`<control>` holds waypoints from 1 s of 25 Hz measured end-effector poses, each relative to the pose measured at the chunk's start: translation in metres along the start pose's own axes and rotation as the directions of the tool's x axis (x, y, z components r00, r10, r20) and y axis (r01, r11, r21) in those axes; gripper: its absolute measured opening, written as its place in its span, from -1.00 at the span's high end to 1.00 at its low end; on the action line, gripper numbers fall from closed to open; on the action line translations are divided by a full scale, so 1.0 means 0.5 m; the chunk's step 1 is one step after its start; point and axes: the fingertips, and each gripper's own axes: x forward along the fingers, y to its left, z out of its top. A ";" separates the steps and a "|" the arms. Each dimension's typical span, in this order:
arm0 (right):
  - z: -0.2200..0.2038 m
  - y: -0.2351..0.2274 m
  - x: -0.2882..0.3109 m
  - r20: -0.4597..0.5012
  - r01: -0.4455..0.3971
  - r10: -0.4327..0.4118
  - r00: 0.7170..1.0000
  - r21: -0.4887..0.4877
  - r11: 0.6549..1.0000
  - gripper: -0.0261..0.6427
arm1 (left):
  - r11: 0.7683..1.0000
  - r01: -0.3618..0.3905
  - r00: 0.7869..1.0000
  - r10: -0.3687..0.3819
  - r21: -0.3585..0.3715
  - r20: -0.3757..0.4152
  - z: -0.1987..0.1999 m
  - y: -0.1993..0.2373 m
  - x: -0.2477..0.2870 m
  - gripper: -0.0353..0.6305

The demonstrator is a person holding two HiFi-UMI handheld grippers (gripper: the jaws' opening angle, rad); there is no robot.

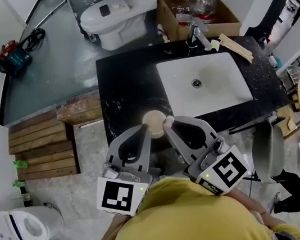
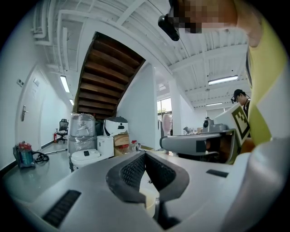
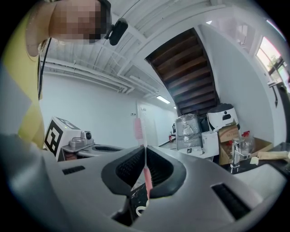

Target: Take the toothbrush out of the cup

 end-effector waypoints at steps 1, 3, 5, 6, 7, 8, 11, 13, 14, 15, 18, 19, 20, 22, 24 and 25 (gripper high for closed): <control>0.000 0.002 -0.002 -0.004 -0.003 0.003 1.000 -0.005 1.000 0.83 | 1.000 0.001 1.000 -0.001 0.003 0.002 0.002 -0.001 -0.001 0.86; 0.006 0.007 -0.002 0.007 -0.007 0.007 1.000 -0.016 1.000 0.83 | 1.000 0.002 1.000 -0.002 0.009 0.004 0.004 -0.002 -0.001 0.86; 0.013 0.010 0.000 0.021 -0.010 0.010 1.000 -0.025 1.000 0.83 | 1.000 0.002 1.000 -0.002 0.012 0.003 0.005 -0.002 -0.002 0.86; 0.014 0.011 0.000 0.021 -0.011 0.012 1.000 -0.026 1.000 0.83 | 1.000 0.003 1.000 -0.003 0.013 0.001 0.004 -0.002 -0.002 0.86; 0.012 0.012 0.000 0.015 -0.012 0.012 1.000 -0.026 1.000 0.83 | 1.000 0.005 1.000 -0.005 0.014 -0.001 0.004 -0.003 -0.003 0.86; 0.007 0.012 -0.001 0.004 -0.012 0.012 1.000 -0.025 1.000 0.83 | 1.000 0.008 1.000 -0.008 0.015 -0.002 0.004 -0.004 -0.003 0.86; 0.006 0.011 -0.001 -0.001 -0.008 0.008 1.000 -0.025 1.000 0.83 | 1.000 0.013 1.000 -0.013 0.019 -0.003 0.003 -0.005 -0.004 0.86; 0.011 0.010 0.003 0.012 -0.008 0.009 1.000 -0.024 1.000 0.83 | 1.000 0.015 1.000 -0.015 0.017 -0.008 0.002 -0.004 -0.002 0.86; 0.010 0.009 0.005 0.012 -0.010 0.010 1.000 -0.022 1.000 0.83 | 1.000 0.017 1.000 -0.017 0.015 -0.010 0.000 -0.003 -0.001 0.86; 0.009 0.009 0.007 0.009 -0.011 0.012 1.000 -0.018 1.000 0.83 | 1.000 0.020 1.000 -0.020 0.013 -0.013 -0.001 -0.002 0.001 0.86; 0.005 0.006 0.012 0.003 -0.014 0.014 1.000 -0.012 1.000 0.83 | 1.000 0.025 0.999 -0.025 0.008 -0.022 -0.006 0.000 0.004 0.86; 0.005 0.004 0.013 0.002 -0.015 0.015 1.000 -0.011 1.000 0.83 | 1.000 0.024 0.999 -0.024 0.008 -0.024 -0.007 0.001 0.005 0.86; 0.004 0.003 0.015 0.002 -0.016 0.016 1.000 -0.011 1.000 0.83 | 1.000 0.023 0.999 -0.022 0.008 -0.026 -0.008 0.003 0.006 0.86; 0.000 -0.001 0.019 -0.004 -0.018 0.018 1.000 -0.006 1.000 0.83 | 1.000 0.020 0.999 -0.020 0.008 -0.029 -0.011 0.007 0.011 0.86; -0.004 -0.006 0.022 -0.011 -0.022 0.022 1.000 0.000 1.000 0.83 | 1.000 0.018 0.999 -0.018 0.005 -0.034 -0.013 0.010 0.016 0.86; -0.006 -0.008 0.024 -0.014 -0.023 0.023 1.000 0.002 1.000 0.83 | 1.000 0.018 0.999 -0.018 0.004 -0.036 -0.014 0.011 0.018 0.86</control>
